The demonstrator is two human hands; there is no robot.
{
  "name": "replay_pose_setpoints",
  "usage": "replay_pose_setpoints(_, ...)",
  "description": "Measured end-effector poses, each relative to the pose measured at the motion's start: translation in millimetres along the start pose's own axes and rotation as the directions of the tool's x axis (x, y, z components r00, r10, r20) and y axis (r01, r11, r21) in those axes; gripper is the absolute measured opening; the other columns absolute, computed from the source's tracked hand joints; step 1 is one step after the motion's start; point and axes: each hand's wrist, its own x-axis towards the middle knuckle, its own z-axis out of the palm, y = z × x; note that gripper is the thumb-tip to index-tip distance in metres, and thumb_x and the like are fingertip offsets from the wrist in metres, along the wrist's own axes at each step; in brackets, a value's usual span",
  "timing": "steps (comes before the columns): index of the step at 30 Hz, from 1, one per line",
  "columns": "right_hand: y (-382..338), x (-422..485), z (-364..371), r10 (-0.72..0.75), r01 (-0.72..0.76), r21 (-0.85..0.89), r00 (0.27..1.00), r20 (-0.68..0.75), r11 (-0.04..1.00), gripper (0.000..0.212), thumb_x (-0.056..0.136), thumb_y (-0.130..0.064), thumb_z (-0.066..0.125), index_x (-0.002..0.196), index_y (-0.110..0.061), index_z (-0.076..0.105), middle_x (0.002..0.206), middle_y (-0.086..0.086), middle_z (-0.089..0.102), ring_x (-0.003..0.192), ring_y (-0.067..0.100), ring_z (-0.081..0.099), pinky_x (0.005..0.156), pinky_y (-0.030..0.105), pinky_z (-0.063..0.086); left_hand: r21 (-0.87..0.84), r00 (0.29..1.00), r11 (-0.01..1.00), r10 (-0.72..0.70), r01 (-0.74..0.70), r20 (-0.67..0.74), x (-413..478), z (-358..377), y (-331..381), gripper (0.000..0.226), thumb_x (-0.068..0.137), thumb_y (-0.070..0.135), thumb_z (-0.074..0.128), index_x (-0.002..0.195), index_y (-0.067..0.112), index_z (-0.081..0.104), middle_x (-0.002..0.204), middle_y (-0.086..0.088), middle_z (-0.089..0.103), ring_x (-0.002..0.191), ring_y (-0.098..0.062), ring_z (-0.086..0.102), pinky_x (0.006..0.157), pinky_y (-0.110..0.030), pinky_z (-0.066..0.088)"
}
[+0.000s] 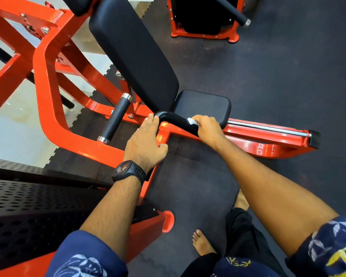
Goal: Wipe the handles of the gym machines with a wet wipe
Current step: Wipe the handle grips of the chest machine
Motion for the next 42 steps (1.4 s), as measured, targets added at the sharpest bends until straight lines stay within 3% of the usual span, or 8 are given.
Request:
replay_pose_setpoints(6, 16, 1, -16, 0.103, -0.064, -0.217, 0.979, 0.173, 0.974, 0.023, 0.084, 0.005, 0.04, 0.09, -0.011, 0.054, 0.112, 0.022, 0.066, 0.105, 0.041, 0.06, 0.074, 0.036, 0.041, 0.006, 1.0, 1.0, -0.007, 0.007, 0.004, 0, 1, 1, 0.084, 0.083, 0.024, 0.06, 0.158, 0.023, 0.023, 0.167, 0.008, 0.015, 0.151, -0.011, 0.022, 0.117, -0.039, 0.032)
replay_pose_setpoints(14, 20, -36, 3, 0.148, -0.164, -0.128, 0.981, -0.125, 0.978, 0.039, 0.084, 0.013, 0.043, 0.113, -0.007, 0.061, 0.111, 0.016, 0.066, 0.104, 0.037, 0.06, 0.08, 0.038, 0.044, 0.008, 1.0, 1.0, -0.005, 0.005, 0.006, -1, 0, 0, 0.084, 0.083, 0.025, 0.06, 0.158, 0.024, 0.022, 0.167, 0.008, 0.014, 0.151, -0.011, 0.022, 0.117, -0.04, 0.032)
replay_pose_setpoints(18, 20, -58, 23, -0.167, 0.172, -0.007, 0.943, -0.288, 0.985, 0.055, 0.08, 0.019, 0.044, 0.125, -0.008, 0.059, 0.125, 0.008, 0.059, 0.115, 0.024, 0.052, 0.1, 0.031, 0.042, 0.014, 1.0, 1.0, -0.007, 0.007, -0.002, 0, 0, 0, 0.084, 0.083, 0.026, 0.059, 0.158, 0.024, 0.022, 0.167, 0.008, 0.015, 0.151, -0.011, 0.022, 0.116, -0.04, 0.033)
replay_pose_setpoints(22, 39, -71, 24, -0.207, 0.165, -0.14, 0.902, -0.378, 0.976, 0.016, 0.1, -0.026, 0.05, 0.103, -0.022, 0.065, 0.109, -0.008, 0.058, 0.102, 0.002, 0.05, 0.092, 0.027, 0.044, 0.009, 1.0, 1.0, -0.007, 0.007, 0.002, 0, 0, 0, 0.084, 0.083, 0.025, 0.06, 0.158, 0.024, 0.023, 0.167, 0.009, 0.014, 0.151, -0.011, 0.022, 0.116, -0.038, 0.031)
replay_pose_setpoints(28, 43, -44, 36, -0.48, 0.429, -0.293, 0.867, -0.133, 0.855, 0.032, 0.094, -0.05, 0.037, 0.098, -0.029, 0.06, 0.105, -0.004, 0.049, 0.093, 0.006, 0.039, 0.084, 0.027, 0.037, 0.011, 1.0, 1.0, -0.013, 0.013, 0.009, 0, 0, 0, 0.085, 0.083, 0.025, 0.06, 0.158, 0.025, 0.021, 0.167, 0.01, 0.013, 0.151, -0.01, 0.02, 0.115, -0.039, 0.033)
replay_pose_setpoints(33, 56, -49, 40, -0.573, 0.475, -0.369, 0.788, -0.227, 0.799, 0.039, 0.077, 0.006, 0.077, 0.113, -0.006, 0.065, 0.098, 0.008, 0.057, 0.091, 0.024, 0.043, 0.069, 0.033, 0.049, 0.009, 1.0, 1.0, -0.017, 0.017, 0.004, 0, 1, 0, 0.084, 0.082, 0.025, 0.059, 0.158, 0.025, 0.022, 0.167, 0.011, 0.012, 0.151, -0.01, 0.022, 0.114, -0.038, 0.033)
replay_pose_setpoints(38, 8, -17, 30, -0.732, 0.614, -0.428, 0.651, -0.2, 0.663, 0.025, 0.088, 0.004, 0.06, 0.11, -0.005, 0.067, 0.097, 0.009, 0.058, 0.085, 0.025, 0.046, 0.072, 0.03, 0.042, -0.001, 1.0, 1.0, -0.013, 0.013, -0.007, 1, 2, -1, 0.084, 0.083, 0.025, 0.059, 0.158, 0.026, 0.023, 0.167, 0.01, 0.013, 0.15, -0.01, 0.023, 0.114, -0.037, 0.034)
replay_pose_setpoints(42, 39, -41, 34, -0.644, 0.548, -0.39, 0.744, -0.176, 0.74, 0.042, 0.081, 0.003, 0.073, 0.121, -0.004, 0.064, 0.109, 0.01, 0.057, 0.095, 0.027, 0.045, 0.068, 0.036, 0.051, -0.009, 1.0, 1.0, -0.009, 0.009, -0.005, 2, 2, -2, 0.084, 0.081, 0.025, 0.059, 0.158, 0.026, 0.024, 0.167, 0.01, 0.014, 0.15, -0.011, 0.024, 0.114, -0.04, 0.037)
